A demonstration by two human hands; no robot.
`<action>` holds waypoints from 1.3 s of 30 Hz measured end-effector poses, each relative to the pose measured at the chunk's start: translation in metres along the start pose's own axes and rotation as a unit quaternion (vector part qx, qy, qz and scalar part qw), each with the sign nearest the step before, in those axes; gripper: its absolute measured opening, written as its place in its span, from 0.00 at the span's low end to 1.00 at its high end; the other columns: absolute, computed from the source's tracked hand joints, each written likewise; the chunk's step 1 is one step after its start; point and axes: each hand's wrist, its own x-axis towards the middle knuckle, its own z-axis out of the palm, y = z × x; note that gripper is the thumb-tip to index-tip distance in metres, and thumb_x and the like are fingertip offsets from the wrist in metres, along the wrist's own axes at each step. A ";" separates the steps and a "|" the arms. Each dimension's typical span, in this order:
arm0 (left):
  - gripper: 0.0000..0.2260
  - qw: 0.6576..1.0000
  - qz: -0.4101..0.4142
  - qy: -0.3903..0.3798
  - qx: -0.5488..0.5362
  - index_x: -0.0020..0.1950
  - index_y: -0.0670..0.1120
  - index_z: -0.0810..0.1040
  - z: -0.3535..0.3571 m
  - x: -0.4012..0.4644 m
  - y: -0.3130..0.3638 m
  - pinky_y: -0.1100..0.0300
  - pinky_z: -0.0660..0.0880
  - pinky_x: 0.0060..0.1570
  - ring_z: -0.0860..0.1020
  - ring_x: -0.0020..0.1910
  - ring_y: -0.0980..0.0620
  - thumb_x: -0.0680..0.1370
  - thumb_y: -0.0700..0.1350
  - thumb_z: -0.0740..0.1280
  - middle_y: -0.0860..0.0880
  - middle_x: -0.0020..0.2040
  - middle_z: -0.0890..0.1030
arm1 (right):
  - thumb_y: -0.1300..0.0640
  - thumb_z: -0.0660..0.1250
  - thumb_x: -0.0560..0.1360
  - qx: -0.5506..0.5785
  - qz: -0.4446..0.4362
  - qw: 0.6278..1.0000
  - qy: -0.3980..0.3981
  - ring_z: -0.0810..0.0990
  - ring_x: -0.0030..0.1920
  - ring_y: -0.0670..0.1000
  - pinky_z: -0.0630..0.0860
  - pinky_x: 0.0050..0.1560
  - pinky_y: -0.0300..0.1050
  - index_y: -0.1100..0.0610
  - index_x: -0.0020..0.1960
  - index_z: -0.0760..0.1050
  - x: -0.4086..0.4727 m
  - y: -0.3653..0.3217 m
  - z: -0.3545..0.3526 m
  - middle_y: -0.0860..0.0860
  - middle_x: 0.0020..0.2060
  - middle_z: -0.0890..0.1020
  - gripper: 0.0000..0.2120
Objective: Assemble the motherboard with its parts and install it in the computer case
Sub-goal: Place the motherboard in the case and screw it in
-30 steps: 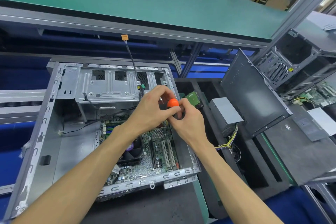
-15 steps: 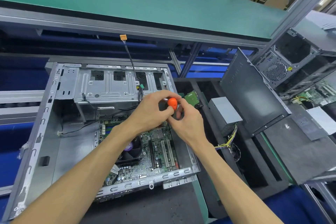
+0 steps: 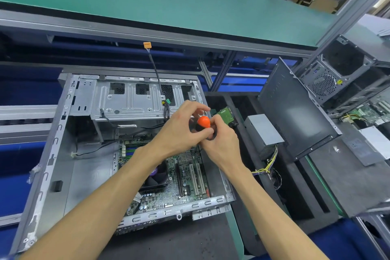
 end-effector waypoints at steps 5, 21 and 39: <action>0.10 1.000 0.004 0.015 0.009 0.54 0.51 0.80 -0.003 0.003 -0.002 0.66 0.72 0.55 0.77 0.54 0.60 0.75 0.43 0.73 0.57 0.51 0.80 | 0.37 0.64 0.67 -0.001 -0.014 1.000 0.001 0.74 0.33 0.47 0.71 0.33 0.47 0.48 0.47 0.71 -0.002 -0.002 -0.002 0.47 0.29 0.74 0.17; 0.15 1.000 0.016 -0.026 -0.001 0.60 0.52 0.80 -0.003 0.001 0.000 0.64 0.73 0.59 0.77 0.58 0.58 0.75 0.41 0.69 0.57 0.56 0.78 | 0.43 0.68 0.70 0.012 -0.016 1.000 -0.001 0.72 0.33 0.47 0.70 0.34 0.47 0.50 0.48 0.74 -0.001 -0.002 -0.001 0.48 0.31 0.75 0.12; 0.11 1.000 0.007 -0.005 0.008 0.58 0.52 0.81 -0.004 0.003 -0.001 0.68 0.71 0.57 0.77 0.55 0.60 0.76 0.45 0.72 0.57 0.54 0.80 | 0.38 0.63 0.68 0.009 -0.020 1.000 0.004 0.73 0.33 0.48 0.73 0.34 0.49 0.47 0.48 0.71 -0.001 -0.002 -0.001 0.47 0.30 0.74 0.15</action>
